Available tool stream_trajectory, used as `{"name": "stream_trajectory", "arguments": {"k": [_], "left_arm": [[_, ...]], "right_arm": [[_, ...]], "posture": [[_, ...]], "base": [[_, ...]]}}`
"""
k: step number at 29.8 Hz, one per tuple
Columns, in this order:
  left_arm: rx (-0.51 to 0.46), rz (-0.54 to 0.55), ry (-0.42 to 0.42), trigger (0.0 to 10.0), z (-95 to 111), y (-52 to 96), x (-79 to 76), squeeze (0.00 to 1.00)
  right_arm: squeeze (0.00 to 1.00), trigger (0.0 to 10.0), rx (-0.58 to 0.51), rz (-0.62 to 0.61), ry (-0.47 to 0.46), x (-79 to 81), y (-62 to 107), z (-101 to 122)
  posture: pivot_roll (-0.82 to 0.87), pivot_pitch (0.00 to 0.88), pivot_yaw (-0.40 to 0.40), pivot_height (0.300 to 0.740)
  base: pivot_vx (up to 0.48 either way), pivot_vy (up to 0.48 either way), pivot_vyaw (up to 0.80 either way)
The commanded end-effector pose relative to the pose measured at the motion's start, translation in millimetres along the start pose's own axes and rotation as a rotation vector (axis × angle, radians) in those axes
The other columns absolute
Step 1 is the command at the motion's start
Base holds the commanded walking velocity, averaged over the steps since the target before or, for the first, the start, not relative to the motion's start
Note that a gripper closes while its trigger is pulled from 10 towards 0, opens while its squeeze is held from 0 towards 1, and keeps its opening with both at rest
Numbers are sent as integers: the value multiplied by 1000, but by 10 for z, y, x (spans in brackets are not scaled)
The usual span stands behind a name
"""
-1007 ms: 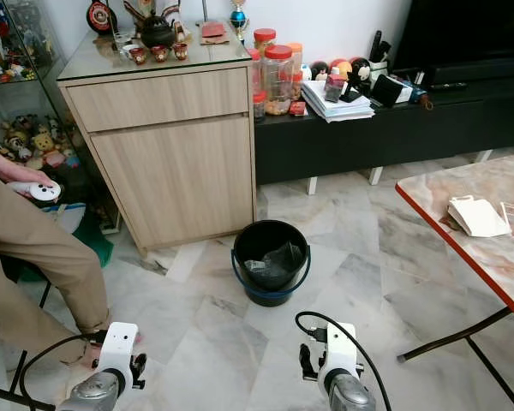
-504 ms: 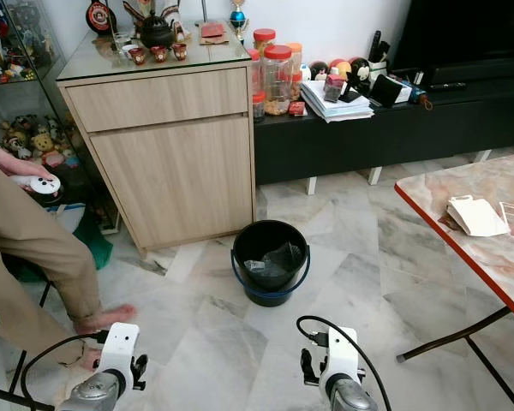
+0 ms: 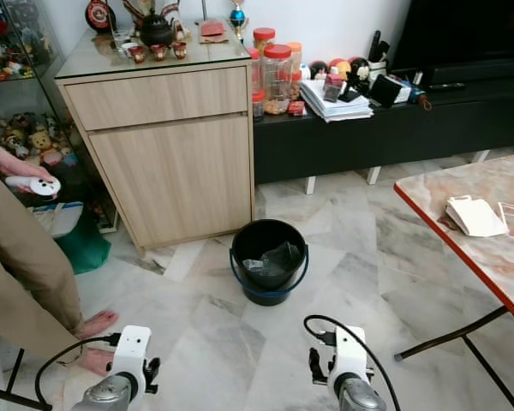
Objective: Picking trash to rubbish bin
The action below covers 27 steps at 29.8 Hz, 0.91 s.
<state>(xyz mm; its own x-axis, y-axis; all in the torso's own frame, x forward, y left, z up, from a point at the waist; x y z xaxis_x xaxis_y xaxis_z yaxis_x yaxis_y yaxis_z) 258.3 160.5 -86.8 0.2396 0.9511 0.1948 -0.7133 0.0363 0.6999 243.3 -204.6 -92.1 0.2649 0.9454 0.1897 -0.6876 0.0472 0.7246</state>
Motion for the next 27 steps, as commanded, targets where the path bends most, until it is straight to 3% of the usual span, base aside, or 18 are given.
{"name": "stream_trajectory", "arguments": {"k": [1,4,9,19,27], "left_arm": [[26,-8,-6,10000,-59,8,-32,0],[40,-7,6,10000,-107,18,-42,0],[45,-2,4,10000,-122,21,1,0],[48,-18,-11,10000,-133,24,-70,0],[65,-16,3,10000,-204,43,-97,0]], "right_arm": [[0,10000,-9,-4,-4,-31,6,13],[0,10000,-11,-15,-7,-71,10,24],[0,10000,-8,-5,-5,-13,2,12],[0,10000,17,37,38,97,-5,-46],[0,10000,0,49,43,147,-26,41]], "posture": [[-50,0,-28,740],[-48,0,-39,740],[-60,0,-27,740],[-32,0,-58,740],[-42,0,-55,740]], "base": [[0,0,0],[0,0,0],[0,0,0],[0,0,0],[0,0,0]]}}
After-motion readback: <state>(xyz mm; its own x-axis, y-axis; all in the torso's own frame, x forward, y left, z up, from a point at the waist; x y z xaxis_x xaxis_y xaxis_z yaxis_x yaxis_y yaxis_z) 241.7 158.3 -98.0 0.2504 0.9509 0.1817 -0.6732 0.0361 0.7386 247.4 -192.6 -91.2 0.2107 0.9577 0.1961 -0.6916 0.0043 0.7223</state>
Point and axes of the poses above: a point about 5 cm out from each wrist's last joint towards the gripper, its own y axis pointing back from the gripper into the wrist, its own z axis along the axis of the wrist's last joint, x = y × z, the point moved 4 cm from there along -y, pointing out of the wrist towards the gripper, and after that the axes turned 12 degrees about -y, right-handed, at the moved point
